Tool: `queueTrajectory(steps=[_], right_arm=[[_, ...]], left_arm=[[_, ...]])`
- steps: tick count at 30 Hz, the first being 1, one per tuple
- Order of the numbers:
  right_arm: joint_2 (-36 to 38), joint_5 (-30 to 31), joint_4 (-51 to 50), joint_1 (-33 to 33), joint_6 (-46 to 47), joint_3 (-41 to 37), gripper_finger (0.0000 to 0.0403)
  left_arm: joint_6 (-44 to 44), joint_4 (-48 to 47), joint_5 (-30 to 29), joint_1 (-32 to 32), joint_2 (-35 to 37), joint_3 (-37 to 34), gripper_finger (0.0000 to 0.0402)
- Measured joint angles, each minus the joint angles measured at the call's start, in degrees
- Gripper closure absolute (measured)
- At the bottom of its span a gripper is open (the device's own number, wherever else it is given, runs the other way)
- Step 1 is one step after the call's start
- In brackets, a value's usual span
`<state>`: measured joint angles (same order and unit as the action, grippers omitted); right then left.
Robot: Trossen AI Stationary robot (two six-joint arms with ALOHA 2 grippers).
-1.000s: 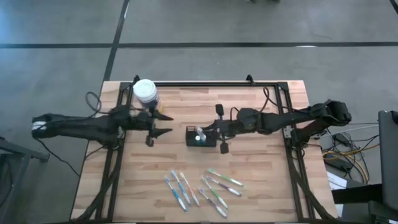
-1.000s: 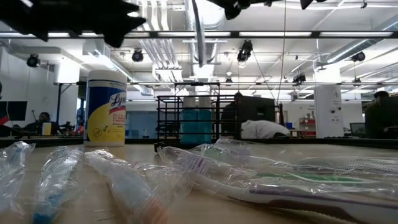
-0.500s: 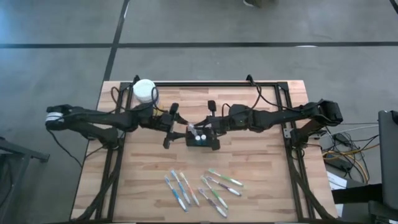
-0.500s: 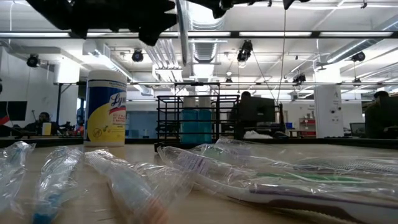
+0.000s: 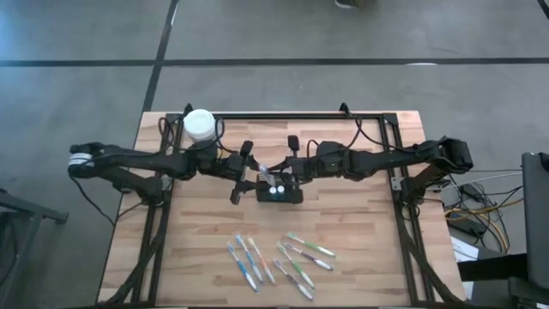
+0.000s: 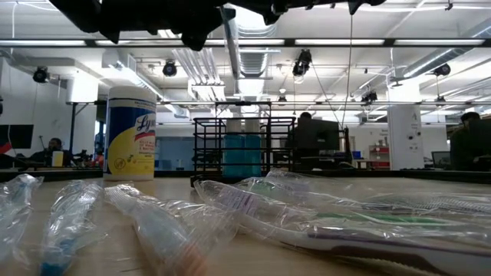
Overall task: Pick & Place toothbrushing station
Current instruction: Put the right blue toothbrush into the wire organizer
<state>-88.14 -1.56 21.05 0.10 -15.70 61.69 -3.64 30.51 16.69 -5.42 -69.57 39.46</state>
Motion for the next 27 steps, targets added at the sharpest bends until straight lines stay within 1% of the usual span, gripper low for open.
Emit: queueTrajectory(steps=[3,5,9,10,14,16,21,27], right_arm=[[0.00,0.00,0.26,0.00,-0.16,0.00,0.0390],[0.00,0.00,0.28,0.00,-0.20,0.00,0.0390],[-0.08,-0.20,0.38,0.00,-0.24,0.00,0.0390],[-0.11,-0.18,0.36,0.00,-0.24,0.00,0.0390],[-0.11,-0.22,0.36,0.02,0.39,0.00,0.0386],[0.12,-0.18,-0.03,0.04,0.43,-0.02,0.0374],[2.75,0.09,-2.56,0.00,1.94,-0.09,0.0318],[7.04,0.22,-8.06,-0.02,3.77,-0.09,0.0247]], left_arm=[[-1.00,0.17,-0.35,-0.02,0.02,-0.04,0.0250],[-1.22,0.15,-0.61,-0.02,0.16,-0.09,0.0285],[-2.53,0.57,-0.73,-0.06,0.20,-0.09,0.0369],[-2.80,0.53,-0.72,-0.08,0.20,-0.09,0.0376],[-3.19,0.52,-0.72,-0.08,0.19,-0.09,0.0375],[-3.21,0.40,-0.66,-0.06,0.20,-0.14,0.0375],[-4.12,-0.91,-0.75,-0.05,1.59,-0.24,0.0375],[-5.40,-5.09,-1.86,-0.24,5.89,-0.37,0.0375]])
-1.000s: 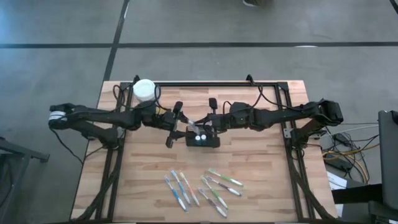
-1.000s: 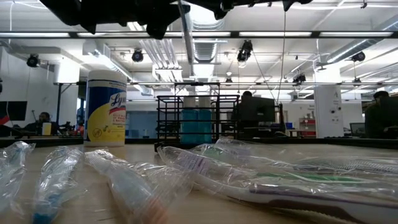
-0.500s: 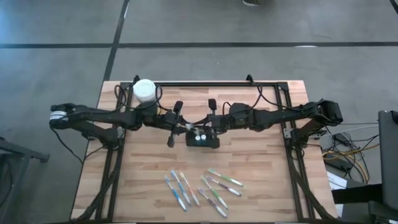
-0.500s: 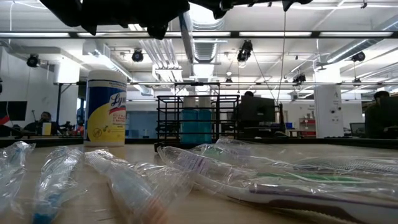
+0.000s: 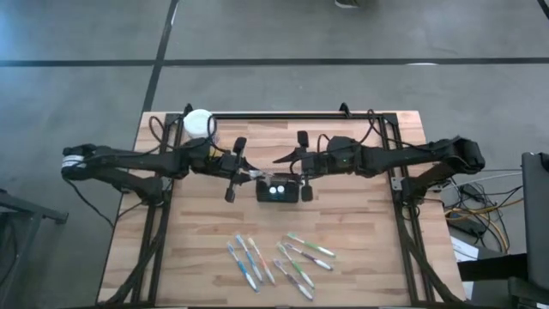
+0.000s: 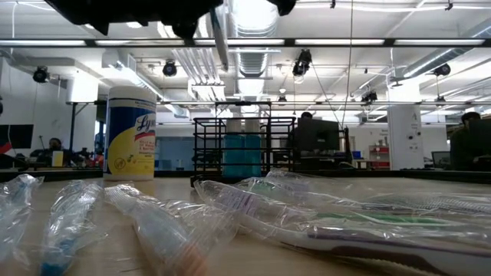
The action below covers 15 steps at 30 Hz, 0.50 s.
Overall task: Pick & Place toothbrushing station
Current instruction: Put the right blue toothbrush into the wire organizer
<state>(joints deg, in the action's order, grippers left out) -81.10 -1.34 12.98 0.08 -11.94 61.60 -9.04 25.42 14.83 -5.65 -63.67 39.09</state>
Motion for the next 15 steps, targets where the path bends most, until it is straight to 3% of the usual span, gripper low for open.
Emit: queueTrajectory(steps=[6,15], right_arm=[[6.00,0.02,-5.10,0.03,1.26,-1.37,0.0239],[19.23,-0.07,10.06,0.13,3.22,-18.98,0.0357]], left_arm=[[-0.63,-2.02,-2.61,-1.75,4.19,-3.14,0.0375],[6.38,9.66,-2.19,-6.46,5.34,-13.70,0.0375]])
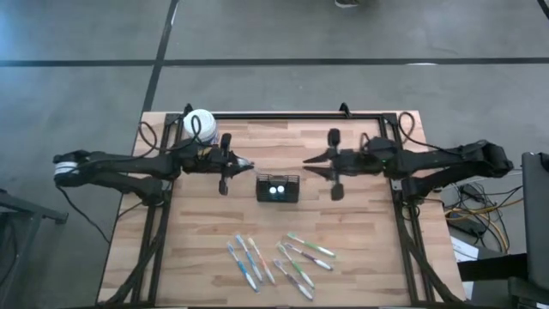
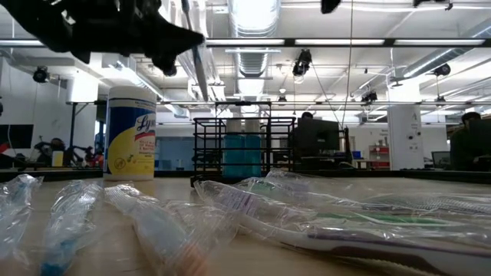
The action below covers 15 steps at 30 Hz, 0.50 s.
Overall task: Pick & Place toothbrushing station
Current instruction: Put the right blue toothbrush into the wire organizer
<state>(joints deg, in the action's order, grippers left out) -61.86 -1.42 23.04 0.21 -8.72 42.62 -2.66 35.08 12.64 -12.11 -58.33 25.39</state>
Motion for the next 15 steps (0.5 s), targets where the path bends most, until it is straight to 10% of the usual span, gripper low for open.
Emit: queueTrajectory(steps=[15], right_arm=[[23.19,-0.10,15.40,-0.76,7.09,-31.20,0.0391]], left_arm=[[-0.21,3.31,0.97,-0.16,-8.78,0.08,0.0375]])
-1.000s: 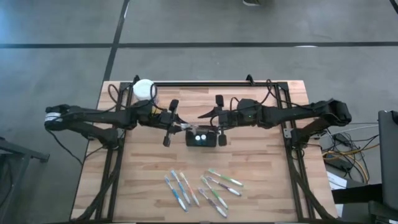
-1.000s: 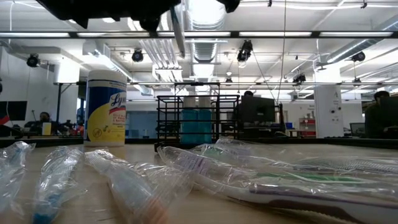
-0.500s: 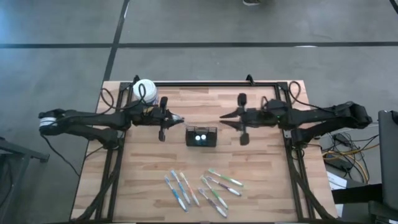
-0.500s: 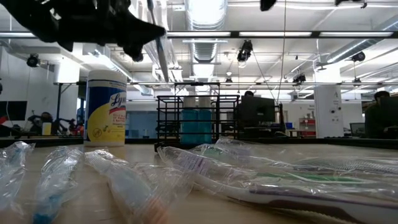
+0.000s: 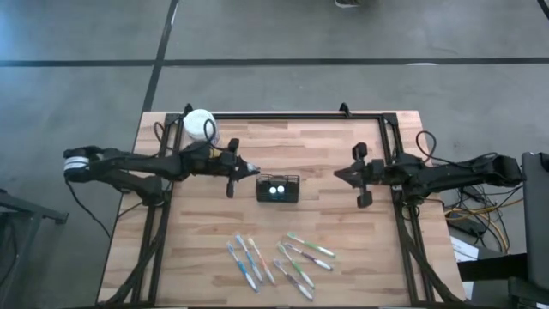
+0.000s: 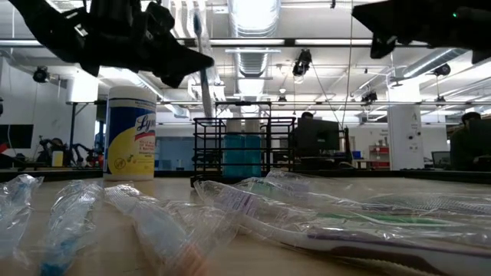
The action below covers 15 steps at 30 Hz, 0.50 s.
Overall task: Pick & Place toothbrushing station
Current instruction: Put the right blue toothbrush into the wire organizer
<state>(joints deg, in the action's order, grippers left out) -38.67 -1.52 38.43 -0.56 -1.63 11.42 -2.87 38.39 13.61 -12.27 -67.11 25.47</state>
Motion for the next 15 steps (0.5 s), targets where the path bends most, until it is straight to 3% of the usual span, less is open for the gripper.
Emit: queueTrajectory(steps=[15], right_arm=[[2.18,0.11,0.87,0.02,1.53,-4.36,0.0391]], left_arm=[[-1.11,10.00,-1.53,-0.01,-16.00,0.00,0.0375]])
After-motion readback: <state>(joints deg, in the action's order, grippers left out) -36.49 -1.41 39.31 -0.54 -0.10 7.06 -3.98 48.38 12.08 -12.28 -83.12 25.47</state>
